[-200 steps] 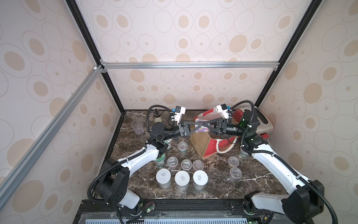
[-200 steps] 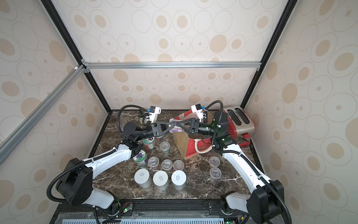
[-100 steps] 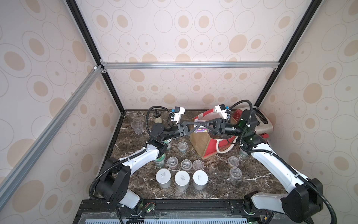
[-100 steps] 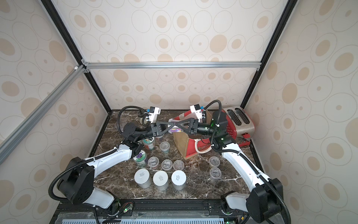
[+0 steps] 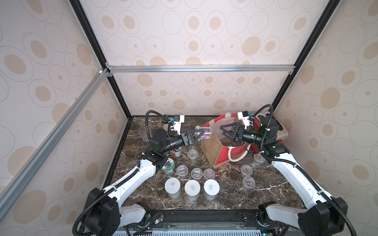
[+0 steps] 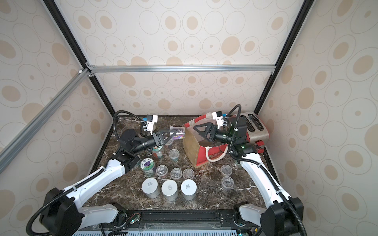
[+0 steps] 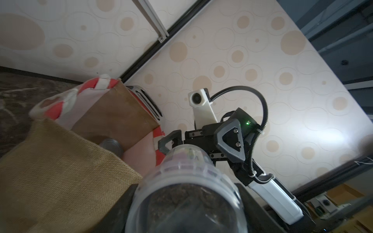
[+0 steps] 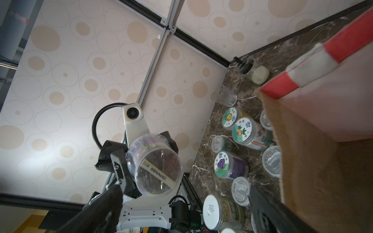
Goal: Take out the seed jars from the canvas bag
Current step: Place the seed jar at the center of the board.
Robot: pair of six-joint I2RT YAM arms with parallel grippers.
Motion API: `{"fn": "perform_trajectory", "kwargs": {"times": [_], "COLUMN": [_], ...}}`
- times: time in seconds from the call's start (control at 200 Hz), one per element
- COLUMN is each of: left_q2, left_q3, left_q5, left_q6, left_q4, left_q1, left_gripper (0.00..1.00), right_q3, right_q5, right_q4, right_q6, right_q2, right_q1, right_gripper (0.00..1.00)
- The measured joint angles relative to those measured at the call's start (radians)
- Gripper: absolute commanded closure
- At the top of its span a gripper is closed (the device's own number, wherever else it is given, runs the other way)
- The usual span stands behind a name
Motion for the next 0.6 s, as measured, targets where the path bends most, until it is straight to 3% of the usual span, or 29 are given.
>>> {"fn": "perform_trajectory", "kwargs": {"times": [0.275,0.6], "left_q2": [-0.047,0.015], "left_q3": [0.115,0.161], "left_q5": [-0.343,-0.578], "left_q6": [0.296,0.467], "left_q4": [-0.514,-0.725], "left_q1": [0.078,0.300], "left_gripper": [0.39,0.39], "right_q3": [-0.025,-0.025], "right_q5": [0.033,0.048], "right_q4": [-0.089,-0.182], "right_q6": [-0.058,-0.134], "right_q2": [-0.013,-0.040], "right_q1": [0.000,0.000], "right_gripper": [0.00,0.00]}}
